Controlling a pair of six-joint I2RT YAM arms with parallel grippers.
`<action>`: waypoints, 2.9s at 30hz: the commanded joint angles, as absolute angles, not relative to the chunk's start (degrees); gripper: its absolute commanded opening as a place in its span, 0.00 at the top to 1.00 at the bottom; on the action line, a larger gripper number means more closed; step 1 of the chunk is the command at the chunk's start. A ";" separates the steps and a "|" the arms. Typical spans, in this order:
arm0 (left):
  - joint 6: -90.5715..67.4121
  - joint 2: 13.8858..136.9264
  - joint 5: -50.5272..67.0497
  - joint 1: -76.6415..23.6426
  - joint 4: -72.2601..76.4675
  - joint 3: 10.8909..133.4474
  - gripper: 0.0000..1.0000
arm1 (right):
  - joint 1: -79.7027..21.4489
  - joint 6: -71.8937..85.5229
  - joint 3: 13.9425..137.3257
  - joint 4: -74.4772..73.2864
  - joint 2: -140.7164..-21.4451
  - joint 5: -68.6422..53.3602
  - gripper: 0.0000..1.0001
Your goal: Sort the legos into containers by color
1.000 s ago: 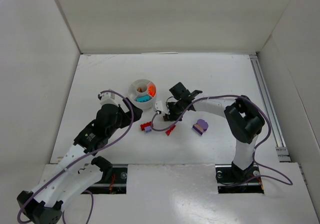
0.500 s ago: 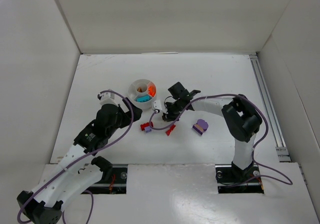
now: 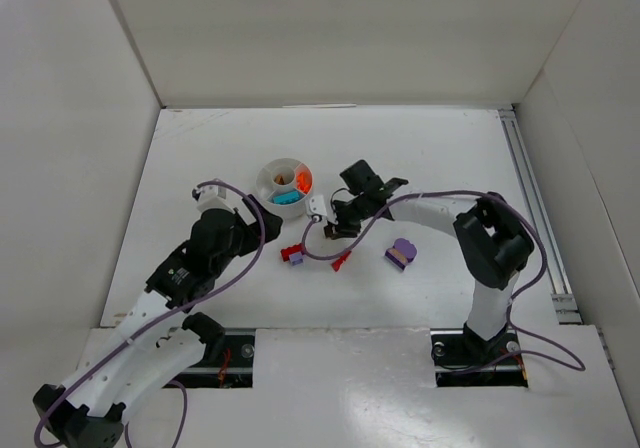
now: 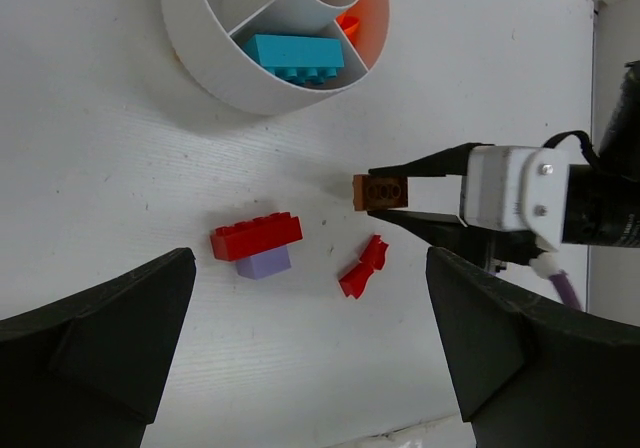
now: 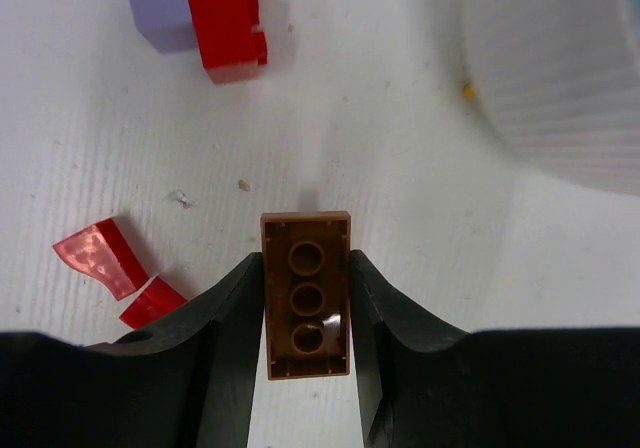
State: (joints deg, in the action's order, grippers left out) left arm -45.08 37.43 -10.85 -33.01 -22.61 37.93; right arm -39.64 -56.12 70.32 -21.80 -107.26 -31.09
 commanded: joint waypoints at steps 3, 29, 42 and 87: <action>-46.49 34.72 -13.71 -33.22 -22.85 38.58 0.01 | -38.41 -56.16 75.05 -15.91 -100.99 -39.90 0.68; -46.58 37.44 -18.37 -33.22 -25.66 43.59 0.01 | -38.41 -38.24 106.52 7.20 -123.39 -50.80 0.69; -47.11 37.97 -19.42 -33.22 -26.19 43.59 0.01 | -37.88 -35.24 105.65 10.02 -126.65 -50.27 0.68; -39.82 46.48 -6.78 -34.36 -21.63 44.65 0.01 | -29.11 -30.07 78.16 15.03 -91.19 -39.12 0.00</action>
